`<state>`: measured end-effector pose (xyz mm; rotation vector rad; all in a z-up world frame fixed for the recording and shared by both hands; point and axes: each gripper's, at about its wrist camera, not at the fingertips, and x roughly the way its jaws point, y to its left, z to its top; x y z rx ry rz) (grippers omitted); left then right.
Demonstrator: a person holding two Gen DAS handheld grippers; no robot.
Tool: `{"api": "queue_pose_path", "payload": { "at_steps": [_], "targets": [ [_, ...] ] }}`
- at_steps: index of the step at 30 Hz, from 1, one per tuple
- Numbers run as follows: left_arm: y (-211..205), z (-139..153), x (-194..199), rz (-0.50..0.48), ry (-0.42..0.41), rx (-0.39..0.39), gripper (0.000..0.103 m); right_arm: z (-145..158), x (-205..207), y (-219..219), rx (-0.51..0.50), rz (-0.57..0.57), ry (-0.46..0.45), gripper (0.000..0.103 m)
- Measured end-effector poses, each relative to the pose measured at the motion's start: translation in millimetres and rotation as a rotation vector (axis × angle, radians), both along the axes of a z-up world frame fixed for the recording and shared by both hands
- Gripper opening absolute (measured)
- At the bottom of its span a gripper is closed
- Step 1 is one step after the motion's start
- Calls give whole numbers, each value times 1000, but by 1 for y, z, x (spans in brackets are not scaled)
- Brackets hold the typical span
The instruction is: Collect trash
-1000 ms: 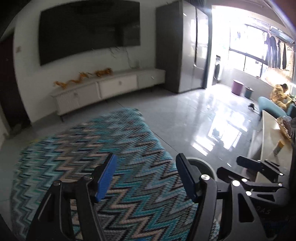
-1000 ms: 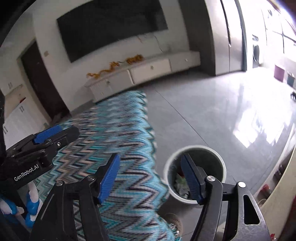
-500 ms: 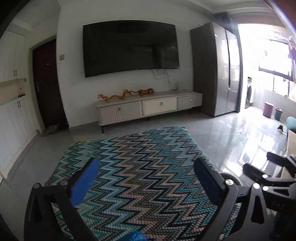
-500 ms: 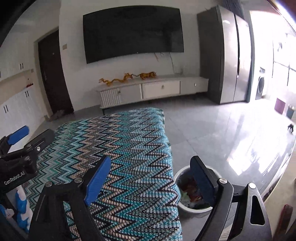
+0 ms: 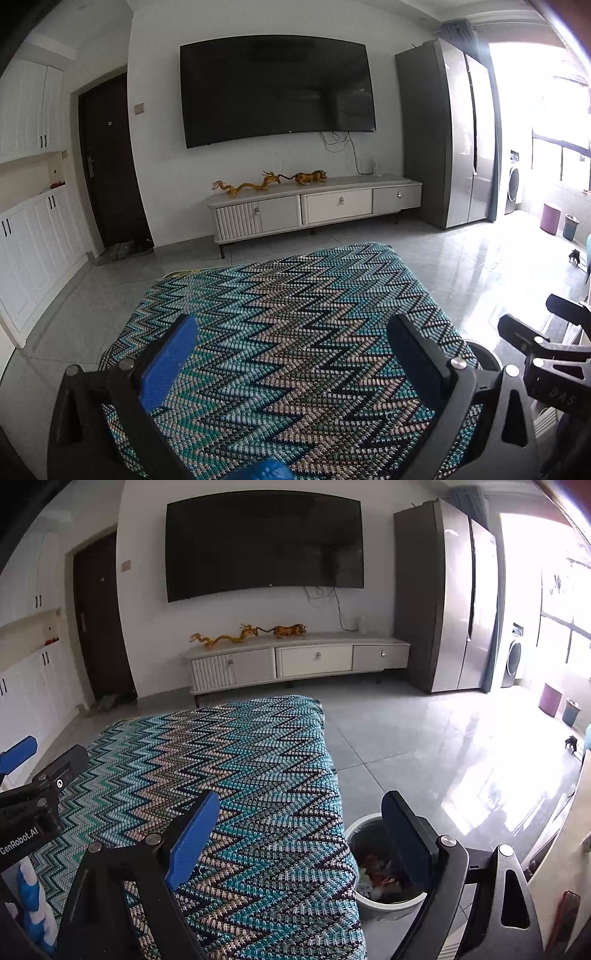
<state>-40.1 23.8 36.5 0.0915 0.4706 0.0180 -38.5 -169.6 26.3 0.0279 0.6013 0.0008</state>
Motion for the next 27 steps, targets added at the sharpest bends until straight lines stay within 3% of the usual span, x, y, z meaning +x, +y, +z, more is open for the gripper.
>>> {"api": "queue_pose_path", "payload": {
  "at_steps": [27],
  "targets": [
    [-19, -34, 22, -40, 74, 41, 103, -28, 20, -13, 28, -29, 58, 89]
  ]
}}
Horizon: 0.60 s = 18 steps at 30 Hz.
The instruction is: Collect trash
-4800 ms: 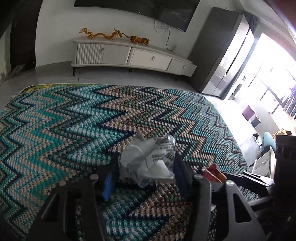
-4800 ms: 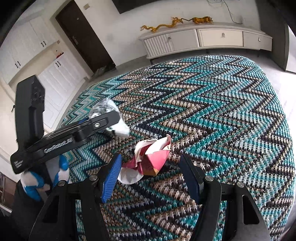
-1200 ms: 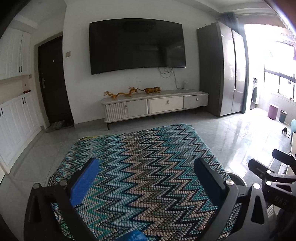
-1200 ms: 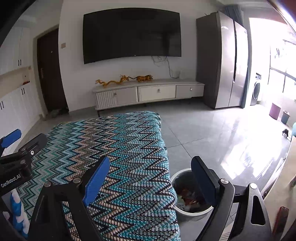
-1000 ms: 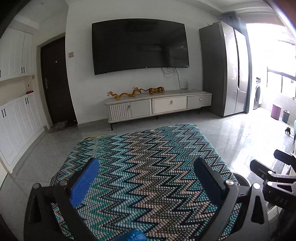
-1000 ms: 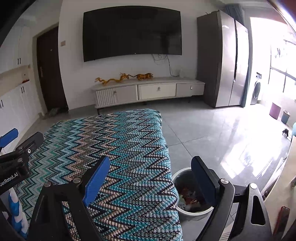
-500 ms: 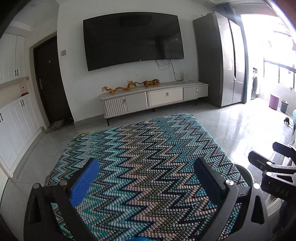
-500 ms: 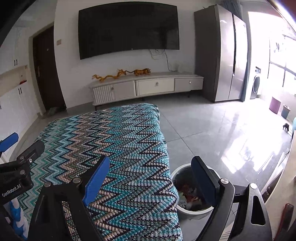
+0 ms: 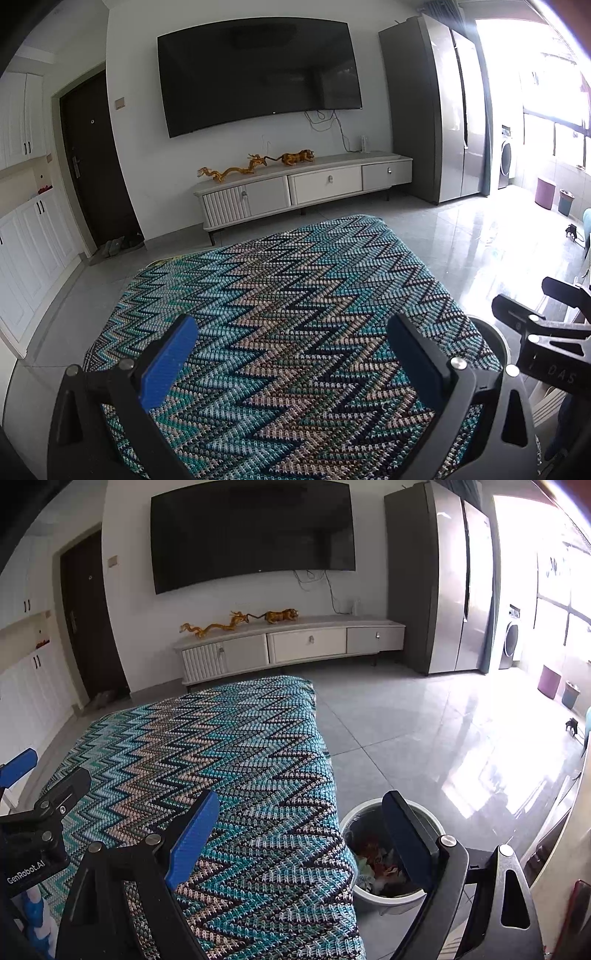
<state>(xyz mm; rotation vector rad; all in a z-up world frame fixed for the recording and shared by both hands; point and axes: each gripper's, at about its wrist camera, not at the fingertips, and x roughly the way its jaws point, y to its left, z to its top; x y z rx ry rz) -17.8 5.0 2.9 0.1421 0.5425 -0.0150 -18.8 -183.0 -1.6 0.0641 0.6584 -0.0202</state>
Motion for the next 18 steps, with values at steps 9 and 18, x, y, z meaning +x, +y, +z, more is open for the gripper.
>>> {"api": "queue_pose_path", "payload": {
  "at_steps": [9, 18],
  "targets": [
    [0, -3, 2, -4, 11, -2, 103, 4, -1, 2, -15, -1, -8, 89],
    [-1, -2, 0, -10, 15, -13, 103, 13, -3, 1, -35, -14, -34, 89]
  ]
}}
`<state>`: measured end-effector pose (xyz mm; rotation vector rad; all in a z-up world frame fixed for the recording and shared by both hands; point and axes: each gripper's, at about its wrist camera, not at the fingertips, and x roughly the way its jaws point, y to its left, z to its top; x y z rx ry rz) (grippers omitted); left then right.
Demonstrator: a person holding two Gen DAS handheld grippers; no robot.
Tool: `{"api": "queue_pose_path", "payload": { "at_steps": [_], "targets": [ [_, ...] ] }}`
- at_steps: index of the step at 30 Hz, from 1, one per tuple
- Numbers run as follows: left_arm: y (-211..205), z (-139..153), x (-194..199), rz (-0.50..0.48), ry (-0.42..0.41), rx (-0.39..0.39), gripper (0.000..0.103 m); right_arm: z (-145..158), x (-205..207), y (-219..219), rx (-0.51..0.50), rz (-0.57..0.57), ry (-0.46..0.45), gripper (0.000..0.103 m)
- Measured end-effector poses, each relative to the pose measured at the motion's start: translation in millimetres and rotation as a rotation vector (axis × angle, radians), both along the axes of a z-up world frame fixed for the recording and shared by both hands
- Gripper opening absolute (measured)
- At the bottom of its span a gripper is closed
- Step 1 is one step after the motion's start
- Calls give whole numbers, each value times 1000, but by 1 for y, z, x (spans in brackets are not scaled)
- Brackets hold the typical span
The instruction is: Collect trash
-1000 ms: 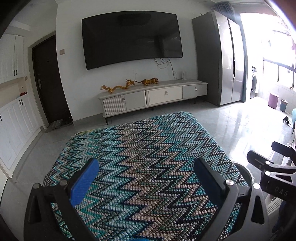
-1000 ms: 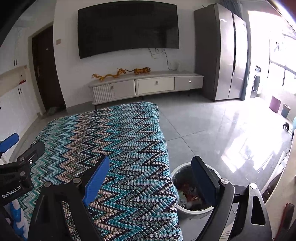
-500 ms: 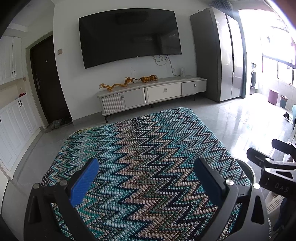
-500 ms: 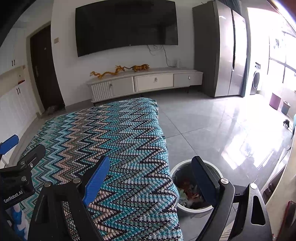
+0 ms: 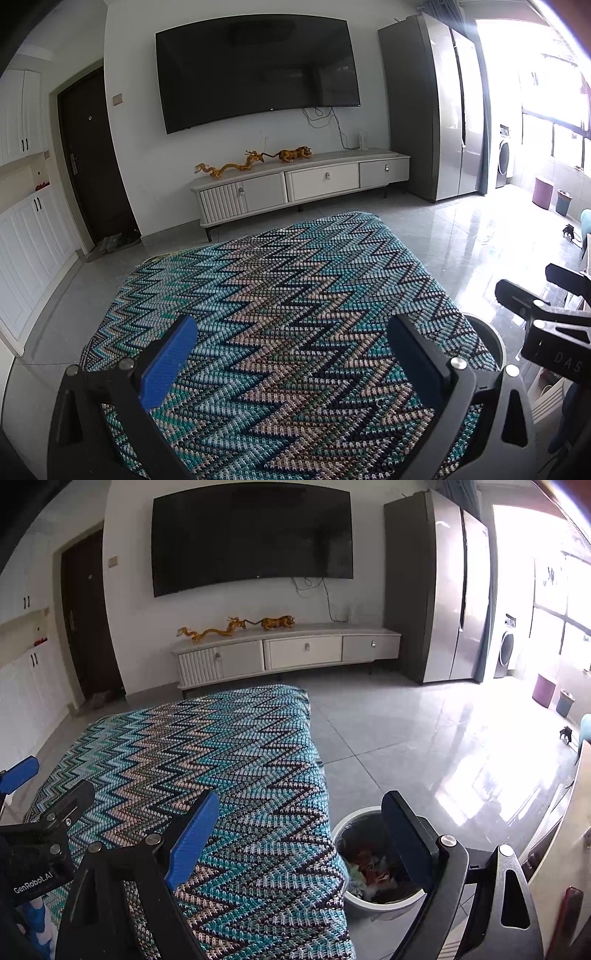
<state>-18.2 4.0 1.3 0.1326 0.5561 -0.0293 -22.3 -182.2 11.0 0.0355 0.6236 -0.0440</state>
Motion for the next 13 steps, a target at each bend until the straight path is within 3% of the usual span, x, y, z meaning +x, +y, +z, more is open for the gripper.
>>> {"api": "queue_pose_path", "payload": {
  "at_steps": [13],
  "targets": [
    [3, 0, -3, -2, 4, -11, 103, 0, -5, 2, -11, -1, -8, 90]
  ]
}}
